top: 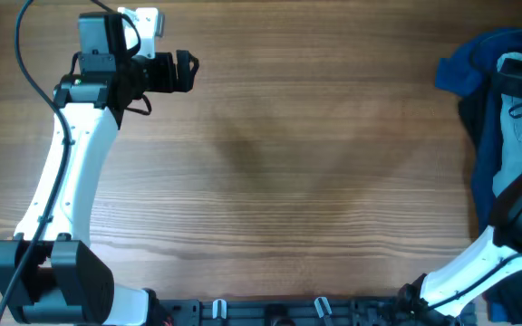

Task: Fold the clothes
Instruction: 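Pull the denim shorts out with the right gripper onto the table center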

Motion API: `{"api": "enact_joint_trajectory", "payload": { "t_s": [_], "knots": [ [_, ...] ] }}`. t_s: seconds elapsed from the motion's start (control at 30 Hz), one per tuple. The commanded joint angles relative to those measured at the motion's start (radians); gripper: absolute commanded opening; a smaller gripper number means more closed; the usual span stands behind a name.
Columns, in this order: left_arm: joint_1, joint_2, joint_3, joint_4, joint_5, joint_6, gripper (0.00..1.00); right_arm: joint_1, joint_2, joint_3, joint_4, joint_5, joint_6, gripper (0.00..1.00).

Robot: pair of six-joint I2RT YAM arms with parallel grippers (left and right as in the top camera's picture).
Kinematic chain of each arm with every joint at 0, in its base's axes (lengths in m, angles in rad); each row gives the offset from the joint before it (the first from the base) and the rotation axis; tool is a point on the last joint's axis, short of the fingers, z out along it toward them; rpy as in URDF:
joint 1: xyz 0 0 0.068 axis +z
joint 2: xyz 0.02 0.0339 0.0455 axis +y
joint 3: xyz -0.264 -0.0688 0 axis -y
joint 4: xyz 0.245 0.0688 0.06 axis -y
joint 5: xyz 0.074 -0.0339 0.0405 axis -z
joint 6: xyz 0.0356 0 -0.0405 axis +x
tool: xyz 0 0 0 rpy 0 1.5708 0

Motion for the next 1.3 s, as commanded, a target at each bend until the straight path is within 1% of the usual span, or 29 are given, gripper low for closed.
{"api": "enact_joint_trajectory", "payload": {
  "t_s": [0.0,0.07,0.13,0.2,0.23,0.27,0.3,0.33,0.47,0.5,0.6,0.7,0.8,0.9,0.97,1.03,1.1,1.13,1.17,1.27],
  "knots": [
    [0.005,0.005,0.014,-0.016,-0.052,0.005,0.96,0.000,0.032,0.014,0.025,-0.042,0.017,0.72],
    [0.005,0.005,0.014,-0.016,-0.052,0.004,0.95,0.000,0.039,0.014,0.026,-0.041,0.024,0.59],
    [0.005,0.005,0.014,-0.016,-0.052,0.004,0.95,0.000,0.040,0.013,0.027,-0.041,0.040,0.51],
    [0.005,0.005,0.014,-0.015,-0.052,0.005,0.96,0.000,0.040,0.013,0.029,-0.042,0.048,0.34],
    [0.005,0.005,0.014,-0.014,-0.053,0.005,0.98,0.000,0.040,0.013,0.027,-0.042,0.050,0.30],
    [0.005,0.005,0.014,-0.013,-0.057,0.005,1.00,0.000,0.040,0.013,0.022,-0.041,0.050,0.29],
    [0.005,0.005,0.014,-0.012,-0.060,0.005,1.00,0.000,0.040,0.013,0.017,-0.040,0.050,0.49],
    [0.005,0.005,0.014,-0.011,-0.060,0.005,1.00,0.000,0.040,0.013,0.013,-0.034,0.050,0.58],
    [0.005,0.005,0.014,-0.012,-0.060,0.005,1.00,0.000,0.047,0.010,0.011,-0.034,0.093,0.58],
    [0.005,0.005,0.014,-0.012,-0.060,0.005,1.00,0.000,0.049,0.010,0.013,-0.034,0.094,0.57],
    [0.005,0.005,0.014,-0.011,-0.060,0.005,1.00,0.000,0.051,0.010,0.011,-0.034,0.096,0.48],
    [0.005,0.005,0.014,-0.011,-0.060,0.005,1.00,0.000,0.051,0.003,0.008,-0.034,0.109,0.45],
    [0.005,0.005,0.014,-0.011,-0.060,0.005,1.00,0.000,0.057,0.003,0.010,-0.034,0.121,0.50],
    [0.005,0.005,0.014,-0.011,-0.060,0.005,1.00,0.000,0.075,0.003,0.001,-0.034,0.131,0.57],
    [0.005,0.005,0.014,-0.011,-0.060,0.005,1.00,0.000,0.084,0.003,0.002,-0.034,0.145,0.56],
    [0.005,0.005,0.014,-0.011,-0.060,0.005,1.00,0.000,0.084,0.003,0.003,-0.034,0.146,0.44],
    [0.005,0.005,0.014,-0.011,-0.060,0.005,1.00,0.000,0.084,0.003,0.000,-0.034,0.146,0.27],
    [0.005,0.005,0.014,-0.011,-0.060,0.005,1.00,0.001,0.084,0.004,-0.001,-0.034,0.146,0.13],
    [0.005,0.005,0.014,-0.011,-0.060,0.005,1.00,0.002,0.075,0.004,-0.002,-0.034,0.146,0.04],
    [0.005,0.005,0.014,-0.010,-0.060,0.005,1.00,0.002,0.027,0.007,-0.001,-0.035,0.146,0.04]
  ]
}}
